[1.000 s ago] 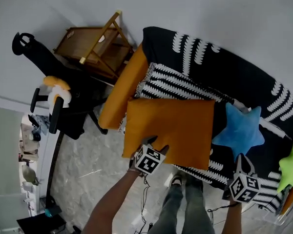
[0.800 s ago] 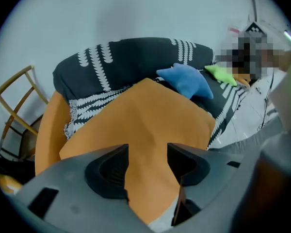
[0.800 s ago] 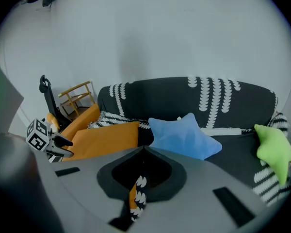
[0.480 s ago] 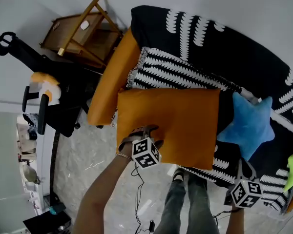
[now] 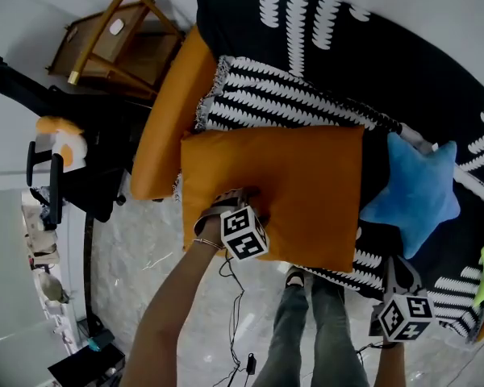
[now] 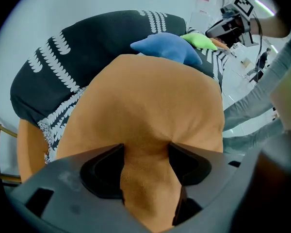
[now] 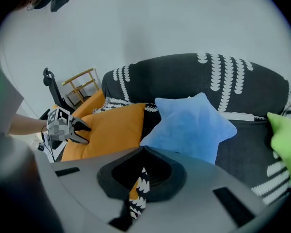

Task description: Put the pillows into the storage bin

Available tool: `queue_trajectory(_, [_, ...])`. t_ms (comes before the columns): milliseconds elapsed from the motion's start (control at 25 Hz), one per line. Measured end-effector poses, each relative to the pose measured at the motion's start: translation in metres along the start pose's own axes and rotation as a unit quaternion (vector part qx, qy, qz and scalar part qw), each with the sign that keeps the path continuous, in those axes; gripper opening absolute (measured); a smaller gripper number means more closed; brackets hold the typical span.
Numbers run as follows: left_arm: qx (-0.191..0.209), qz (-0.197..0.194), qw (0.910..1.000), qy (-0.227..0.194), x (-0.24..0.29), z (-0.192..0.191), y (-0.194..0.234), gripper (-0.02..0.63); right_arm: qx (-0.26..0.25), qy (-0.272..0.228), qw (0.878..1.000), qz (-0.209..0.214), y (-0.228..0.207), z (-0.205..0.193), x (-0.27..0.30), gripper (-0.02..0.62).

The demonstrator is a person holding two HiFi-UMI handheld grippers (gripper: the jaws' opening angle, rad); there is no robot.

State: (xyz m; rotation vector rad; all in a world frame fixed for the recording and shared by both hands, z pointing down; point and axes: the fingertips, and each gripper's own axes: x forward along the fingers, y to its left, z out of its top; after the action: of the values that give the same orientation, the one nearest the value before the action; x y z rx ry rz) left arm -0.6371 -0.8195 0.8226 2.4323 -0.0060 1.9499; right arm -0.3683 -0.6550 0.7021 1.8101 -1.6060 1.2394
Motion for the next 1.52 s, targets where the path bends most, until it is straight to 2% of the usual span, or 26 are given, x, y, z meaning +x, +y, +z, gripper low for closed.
queue_trajectory(160, [-0.01,0.005,0.9999,0.013,0.013,-0.001,0.004,0.267,0.005,0.007,1.0,0.01,0.006,-0.007,0.004,0.002])
queue_trajectory(280, [-0.033,-0.003,0.9991,0.028,0.021,-0.004,0.007,0.256,0.009,0.009,1.0,0.018,0.011,-0.01,0.007,0.002])
queue_trajectory(360, [-0.054,-0.007,0.9982,0.024,0.022,-0.004,0.009,0.216,0.009,0.01,1.0,0.021,0.012,-0.011,0.008,0.002])
queue_trajectory(560, [-0.112,0.014,0.9935,-0.018,0.015,-0.002,0.01,0.074,0.009,0.008,1.0,0.022,0.012,-0.009,0.003,0.002])
queue_trajectory(640, [-0.146,0.012,0.989,-0.019,0.013,-0.002,0.011,0.033,0.007,0.006,1.0,0.023,0.011,-0.007,0.003,0.002])
queue_trajectory(800, [-0.209,0.022,0.9777,-0.006,0.01,-0.001,0.012,0.023,0.004,0.003,1.0,0.026,0.012,-0.006,-0.001,0.002])
queue_trajectory(920, [-0.261,0.038,0.9645,-0.017,0.003,0.001,0.014,0.021,0.001,-0.006,1.0,0.031,0.014,0.002,-0.005,0.002])
queue_trajectory(1080, [-0.316,0.033,0.9477,-0.034,-0.005,-0.001,0.012,0.018,-0.004,-0.016,0.999,0.035,0.017,0.013,-0.014,0.002])
queue_trajectory(1240, [-0.316,0.048,0.947,-0.035,-0.019,0.002,0.01,0.017,-0.008,-0.027,0.999,0.031,0.017,0.024,-0.025,0.002])
queue_trajectory(1360, [-0.294,0.076,0.9519,-0.043,-0.036,0.005,0.009,0.017,-0.008,-0.033,0.999,0.029,0.019,0.031,-0.036,0.002])
queue_trajectory(1520, [-0.277,0.091,0.9555,-0.044,-0.051,0.004,0.003,0.017,-0.006,-0.042,0.999,0.026,0.022,0.037,-0.051,0.002])
